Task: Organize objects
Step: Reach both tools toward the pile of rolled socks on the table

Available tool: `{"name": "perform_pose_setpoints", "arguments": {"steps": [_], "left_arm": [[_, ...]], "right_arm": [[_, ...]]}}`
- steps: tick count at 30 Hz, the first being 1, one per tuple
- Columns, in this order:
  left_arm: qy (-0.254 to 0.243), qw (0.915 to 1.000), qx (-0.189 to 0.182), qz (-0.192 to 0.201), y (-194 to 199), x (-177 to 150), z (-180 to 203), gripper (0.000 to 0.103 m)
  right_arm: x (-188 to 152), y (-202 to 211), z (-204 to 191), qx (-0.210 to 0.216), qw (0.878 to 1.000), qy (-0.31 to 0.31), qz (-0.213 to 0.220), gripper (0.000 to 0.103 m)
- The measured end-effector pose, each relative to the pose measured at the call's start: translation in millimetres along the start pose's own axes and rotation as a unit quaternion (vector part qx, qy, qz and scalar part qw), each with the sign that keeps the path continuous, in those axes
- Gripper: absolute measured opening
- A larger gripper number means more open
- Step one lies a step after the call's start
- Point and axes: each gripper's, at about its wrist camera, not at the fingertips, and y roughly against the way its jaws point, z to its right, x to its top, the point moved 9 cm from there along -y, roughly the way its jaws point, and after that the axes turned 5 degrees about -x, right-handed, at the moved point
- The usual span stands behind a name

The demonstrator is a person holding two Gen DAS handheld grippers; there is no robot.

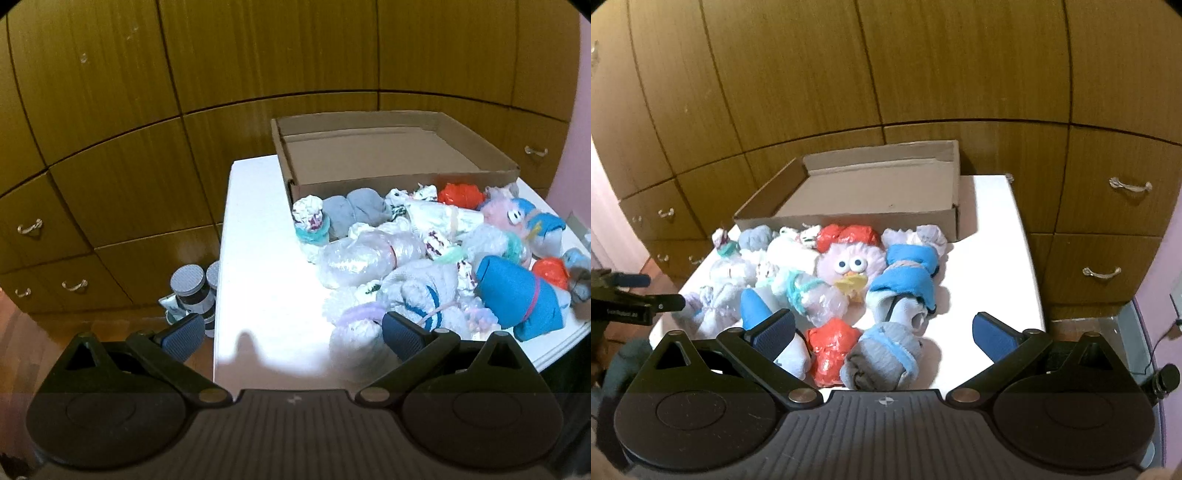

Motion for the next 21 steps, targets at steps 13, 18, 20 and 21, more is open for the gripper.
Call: {"name": "perform_pose_setpoints", "arguments": {"steps": [13, 18, 20, 21], "left_arm": [[-0.024, 0.9993, -0.027, -0.013, -25.2, -6.0, 18.1, 0.091], [-0.031, 0.999, -0.027, -0.019, -29.1, -9.0, 20.4, 0.067], [-0.03, 0.999, -0.027, -0.016, -29.5, -10.3, 21.2, 0.064], [-0.03, 0.999, -0.029, -0.015, -29.1, -9.7, 22.3, 0.06]], "right_arm": [[-21.9, -24.4, 0.9, 0.013, 0.999, 0.017, -0.027, 0.064], [-27.8, -29.1, 4.0, 0.024, 0.999, 0.008, -0.029, 0.062], [-28.5, -30.3, 3.9, 0.028, 0.999, 0.006, -0.028, 0.061], [-28.6, -30.2, 3.8, 0.029, 0.999, 0.009, -0.026, 0.06]]}}
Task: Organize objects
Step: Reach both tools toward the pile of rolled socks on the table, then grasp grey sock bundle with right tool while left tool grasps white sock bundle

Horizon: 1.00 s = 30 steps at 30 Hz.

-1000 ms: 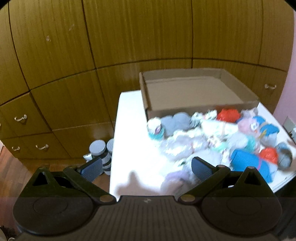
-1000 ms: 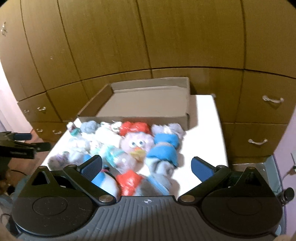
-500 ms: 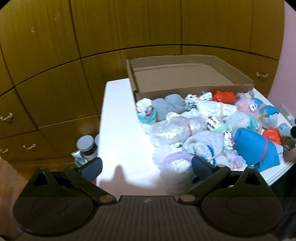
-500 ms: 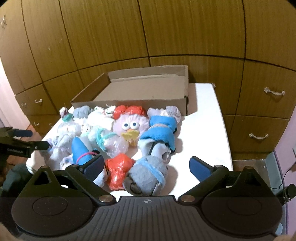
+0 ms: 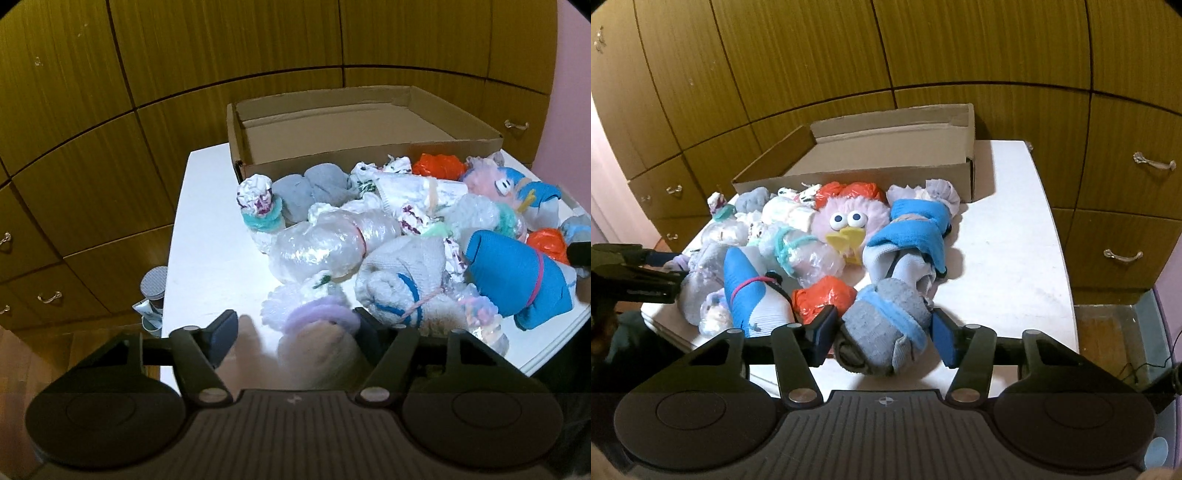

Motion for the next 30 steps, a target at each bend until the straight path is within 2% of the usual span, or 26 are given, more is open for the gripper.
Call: {"name": "perform_pose_setpoints", "arguments": {"steps": [4, 7, 12, 21, 25, 30], "left_arm": [[-0.004, 0.9999, -0.012, 0.001, -1.1, 2.7, 5.3, 0.043], [-0.014, 0.9999, -0.01, -0.001, -0.9, 3.8, 9.6, 0.039], [-0.013, 0.9998, -0.016, -0.002, 1.4, 4.9, 11.7, 0.037], [0.001, 0.9994, -0.029, 0.018, 19.0, 19.5, 10.3, 0.036], [-0.003, 0.9988, -0.029, 0.039, 31.3, 43.0, 6.5, 0.036], [-0.008, 0.9974, -0.022, 0.068, 33.9, 93.9, -5.1, 0.036]], "right_arm": [[0.4, 0.8, 0.5, 0.004, 1.0, 0.001, 0.002, 0.057], [0.4, 2.0, 1.5, 0.004, 1.0, -0.001, 0.005, 0.056], [1.9, 6.6, 5.4, 0.002, 1.0, -0.008, 0.009, 0.055], [20.2, 25.7, 9.6, 0.007, 0.999, -0.014, 0.031, 0.055], [46.1, 38.3, 6.8, 0.019, 0.998, -0.008, 0.052, 0.055], [96.0, 41.7, -2.2, 0.038, 0.996, 0.007, 0.085, 0.056]]}}
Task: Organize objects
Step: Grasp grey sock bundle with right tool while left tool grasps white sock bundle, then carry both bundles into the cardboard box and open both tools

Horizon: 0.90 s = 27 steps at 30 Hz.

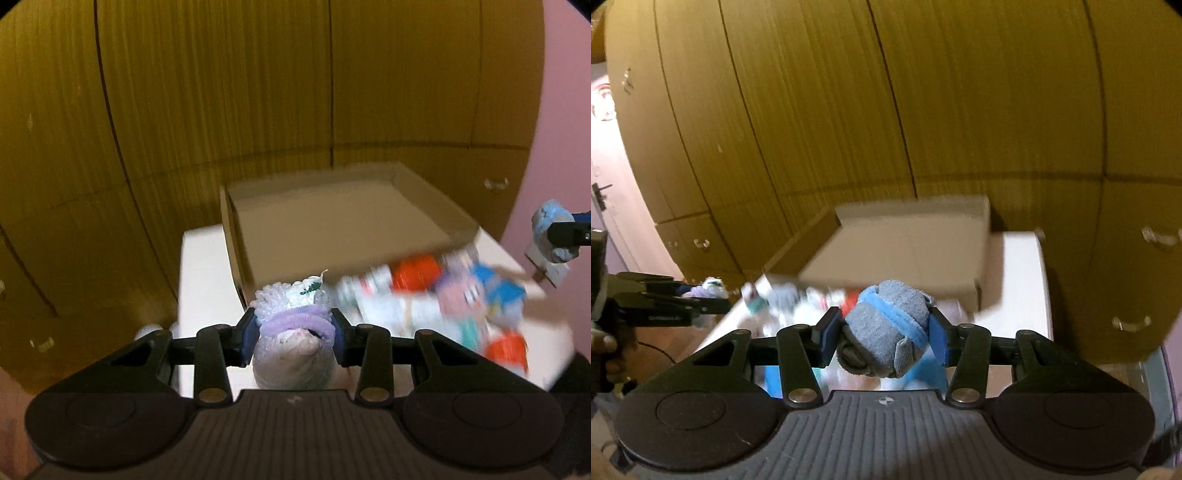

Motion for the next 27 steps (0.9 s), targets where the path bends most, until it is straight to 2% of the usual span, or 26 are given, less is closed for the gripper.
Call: {"name": "perform_pose_setpoints", "arguments": {"steps": [5, 8, 10, 13, 17, 22, 27], "left_arm": [[-0.005, 0.9998, 0.006, 0.019, -32.4, 59.2, -16.3, 0.036], [-0.019, 0.9994, 0.021, 0.021, -70.4, 85.7, -27.9, 0.036], [-0.012, 0.9997, 0.021, 0.005, -103.1, 95.3, -38.2, 0.036], [-0.009, 0.9992, 0.025, -0.029, -152.9, 100.7, -48.1, 0.036], [-0.045, 0.9967, 0.035, -0.058, -202.6, 96.0, -47.8, 0.036], [-0.053, 0.995, 0.035, -0.077, -238.1, 92.0, -55.9, 0.036], [-0.058, 0.9936, 0.041, -0.088, -254.2, 89.9, -62.3, 0.037]], "right_arm": [[51.1, -36.4, -15.6, 0.033, 0.999, 0.004, 0.013, 0.056], [76.4, -74.3, -26.3, 0.056, 0.998, -0.005, 0.005, 0.056], [91.3, -106.1, -31.9, 0.061, 0.998, -0.007, -0.005, 0.056], [109.6, -157.4, -36.1, 0.068, 0.997, -0.021, -0.027, 0.056], [119.0, -228.3, -35.6, 0.058, 0.996, -0.027, -0.069, 0.056], [117.6, -295.1, -35.3, 0.042, 0.993, -0.022, -0.109, 0.056], [110.3, -334.2, -40.9, 0.036, 0.991, -0.003, -0.131, 0.056]]}}
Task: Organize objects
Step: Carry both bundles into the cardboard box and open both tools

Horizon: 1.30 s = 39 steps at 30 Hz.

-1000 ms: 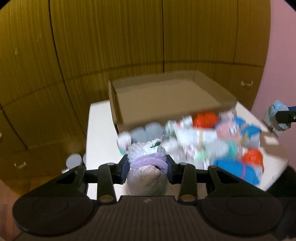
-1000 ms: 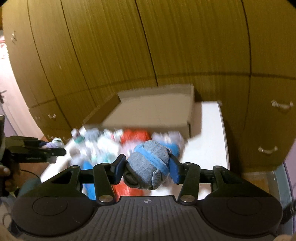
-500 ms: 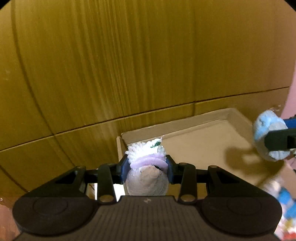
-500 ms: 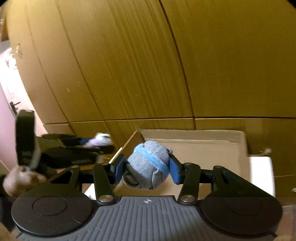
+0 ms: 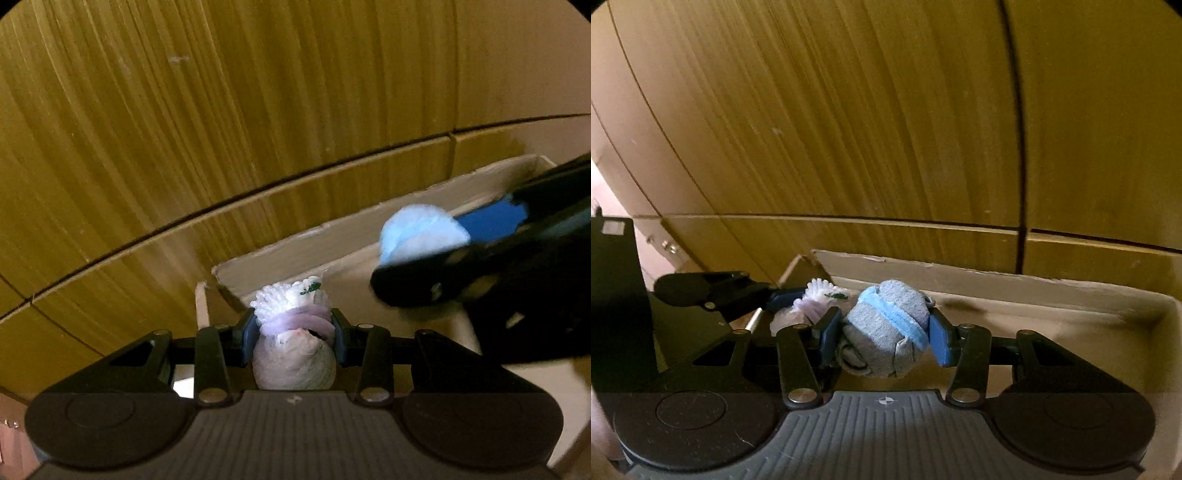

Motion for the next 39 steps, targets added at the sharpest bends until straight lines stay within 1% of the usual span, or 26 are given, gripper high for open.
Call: {"name": "perform_pose_setpoints", "arguments": {"steps": [1, 2, 4, 6, 8, 10, 12, 15, 16, 17, 18, 19, 23, 26, 27, 28, 31, 32, 34, 35, 36, 39], "left_arm": [[0.002, 1.0, -0.001, -0.002, -0.6, -0.2, -0.9, 0.039], [0.004, 0.9999, 0.0, -0.012, -3.2, -2.5, -1.8, 0.042], [-0.012, 0.9998, 0.003, -0.017, -4.1, -5.3, 2.0, 0.044], [-0.028, 0.9994, 0.013, -0.014, -2.6, -6.7, 5.6, 0.048], [-0.029, 0.9995, 0.01, -0.009, 1.2, -9.1, 7.7, 0.053], [-0.036, 0.9992, 0.014, -0.005, 5.4, -11.5, 8.3, 0.062], [-0.05, 0.9986, 0.018, 0.004, 13.1, -13.7, 9.1, 0.065], [-0.041, 0.9991, 0.008, 0.007, 25.8, -17.0, 7.7, 0.072], [-0.04, 0.9991, 0.008, 0.011, 31.4, -17.5, 6.8, 0.08], [-0.04, 0.9989, 0.017, 0.016, 37.3, -18.4, 4.9, 0.085], [-0.042, 0.9987, 0.023, 0.021, 42.8, -19.3, 3.3, 0.096], [-0.042, 0.9984, 0.026, 0.027, 49.2, -20.9, 1.6, 0.099], [-0.037, 0.9984, 0.032, 0.029, 60.6, -23.7, -5.2, 0.1], [-0.02, 0.9991, 0.023, 0.031, 65.6, -26.7, -8.8, 0.1], [-0.012, 0.9991, 0.022, 0.033, 64.8, -24.3, -11.8, 0.101], [-0.006, 0.9992, 0.02, 0.034, 58.9, -11.5, -10.5, 0.102], [0.006, 0.9994, 0.019, 0.03, 55.5, -11.0, -6.0, 0.102], [0.006, 0.9994, 0.019, 0.027, 53.7, -12.2, -5.1, 0.102], [0.006, 0.9994, 0.021, 0.027, 52.9, -13.5, -3.7, 0.102], [0.006, 0.9994, 0.022, 0.028, 59.4, -9.5, -13.5, 0.102], [0.008, 0.9994, 0.022, 0.026, 57.9, -14.5, -13.8, 0.102], [0.016, 0.9993, 0.023, 0.023, 57.5, -15.9, -13.9, 0.102]], "right_arm": [[0.8, -6.5, -0.8, -0.001, 1.0, 0.005, -0.003, 0.056], [1.0, -10.3, -1.0, 0.0, 1.0, 0.008, -0.005, 0.056], [-0.1, -18.4, -1.7, 0.0, 1.0, 0.011, -0.011, 0.056], [-1.2, -25.5, -2.1, -0.003, 1.0, 0.015, -0.014, 0.056], [-3.7, -29.0, -2.8, -0.003, 1.0, 0.014, -0.018, 0.056], [-3.2, -33.6, -2.6, -0.003, 1.0, 0.011, -0.017, 0.056], [-2.7, -35.5, -3.5, -0.004, 1.0, 0.013, -0.017, 0.056], [-1.2, -37.7, -4.2, -0.006, 1.0, 0.015, -0.016, 0.056], [2.2, -39.0, -4.0, -0.009, 1.0, 0.016, -0.016, 0.057], [6.2, -41.5, -3.5, -0.008, 1.0, 0.015, -0.016, 0.057], [6.7, -43.0, -3.4, -0.006, 1.0, 0.012, -0.018, 0.057], [7.1, -44.5, -3.3, -0.005, 1.0, 0.01, -0.019, 0.057], [6.9, -54.1, -13.1, 0.001, 1.0, 0.015, -0.026, 0.057], [6.1, -60.8, -23.3, 0.001, 0.999, 0.023, -0.028, 0.057], [6.2, -63.2, -25.3, 0.003, 0.999, 0.023, -0.03, 0.057], [6.1, -64.2, -27.3, 0.002, 0.999, 0.025, -0.03, 0.057], [5.9, -63.1, -32.8, 0.004, 0.999, 0.028, -0.033, 0.058], [6.5, -62.8, -34.2, 0.002, 0.999, 0.031, -0.031, 0.06], [7.8, -56.7, -37.0, 0.001, 0.999, 0.034, -0.028, 0.072], [8.9, -54.1, -37.6, -0.001, 0.999, 0.036, -0.024, 0.075], [10.4, -51.3, -38.3, -0.004, 0.999, 0.038, -0.019, 0.077], [13.7, -43.7, -39.8, -0.007, 0.999, 0.04, -0.015, 0.079]]}}
